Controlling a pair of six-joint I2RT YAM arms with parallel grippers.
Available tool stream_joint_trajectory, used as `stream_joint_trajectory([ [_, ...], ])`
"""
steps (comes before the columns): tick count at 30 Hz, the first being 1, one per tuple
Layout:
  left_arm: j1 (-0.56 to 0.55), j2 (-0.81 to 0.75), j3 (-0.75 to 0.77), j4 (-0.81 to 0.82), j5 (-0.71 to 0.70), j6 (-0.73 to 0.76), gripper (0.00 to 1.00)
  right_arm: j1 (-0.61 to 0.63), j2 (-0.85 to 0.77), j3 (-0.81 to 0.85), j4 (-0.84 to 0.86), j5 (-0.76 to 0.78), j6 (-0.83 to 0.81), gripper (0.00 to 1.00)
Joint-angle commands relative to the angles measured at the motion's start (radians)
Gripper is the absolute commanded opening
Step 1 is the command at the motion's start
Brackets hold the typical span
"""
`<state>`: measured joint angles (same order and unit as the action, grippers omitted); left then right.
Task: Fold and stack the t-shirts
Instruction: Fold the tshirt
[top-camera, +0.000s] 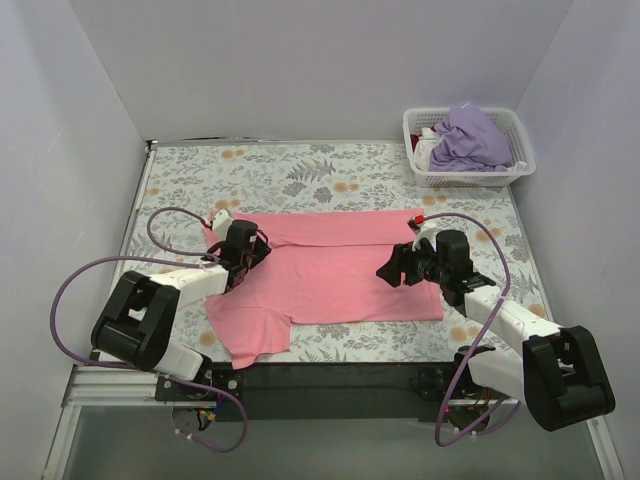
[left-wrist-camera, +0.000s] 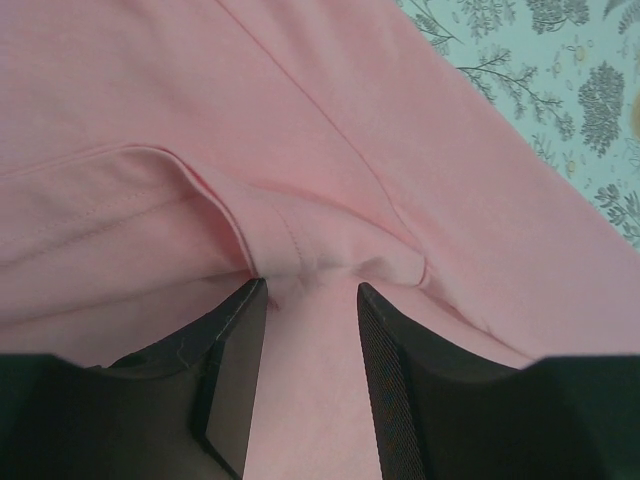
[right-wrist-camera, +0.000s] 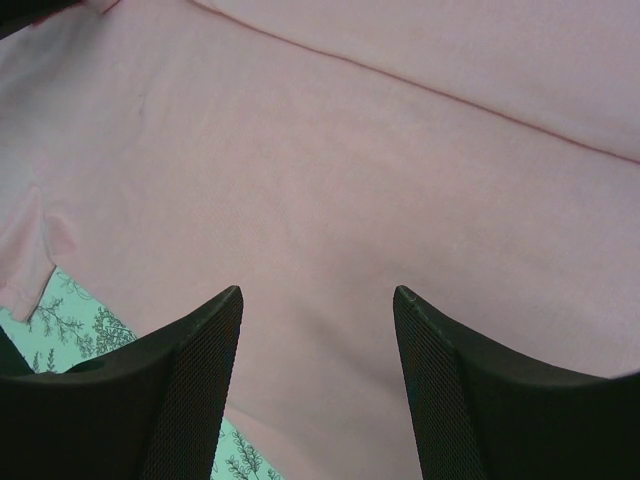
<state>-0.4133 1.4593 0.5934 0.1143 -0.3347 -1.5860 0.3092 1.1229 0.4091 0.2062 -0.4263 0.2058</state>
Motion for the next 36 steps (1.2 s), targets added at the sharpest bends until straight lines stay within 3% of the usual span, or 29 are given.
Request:
stream_joint_trajectory([
  [1, 0.014, 0.019, 0.011, 0.022, -0.044, 0.009, 0.4, 0.005, -0.011, -0.018, 0.042, -0.012, -0.014, 0.68],
  [15, 0.024, 0.056, 0.022, 0.025, -0.06, 0.04, 0.38, 0.005, -0.003, -0.021, 0.044, -0.015, -0.014, 0.68],
  [20, 0.022, 0.078, 0.032, 0.031, -0.023, 0.04, 0.28, 0.005, -0.003, -0.018, 0.044, -0.014, -0.013, 0.68],
  [27, 0.024, -0.005, 0.019, -0.01, 0.026, -0.028, 0.0, 0.005, -0.005, -0.021, 0.045, -0.005, -0.013, 0.68],
  [36, 0.008, -0.05, 0.002, -0.059, 0.129, -0.149, 0.0, 0.005, -0.009, -0.023, 0.045, 0.0, -0.014, 0.68],
])
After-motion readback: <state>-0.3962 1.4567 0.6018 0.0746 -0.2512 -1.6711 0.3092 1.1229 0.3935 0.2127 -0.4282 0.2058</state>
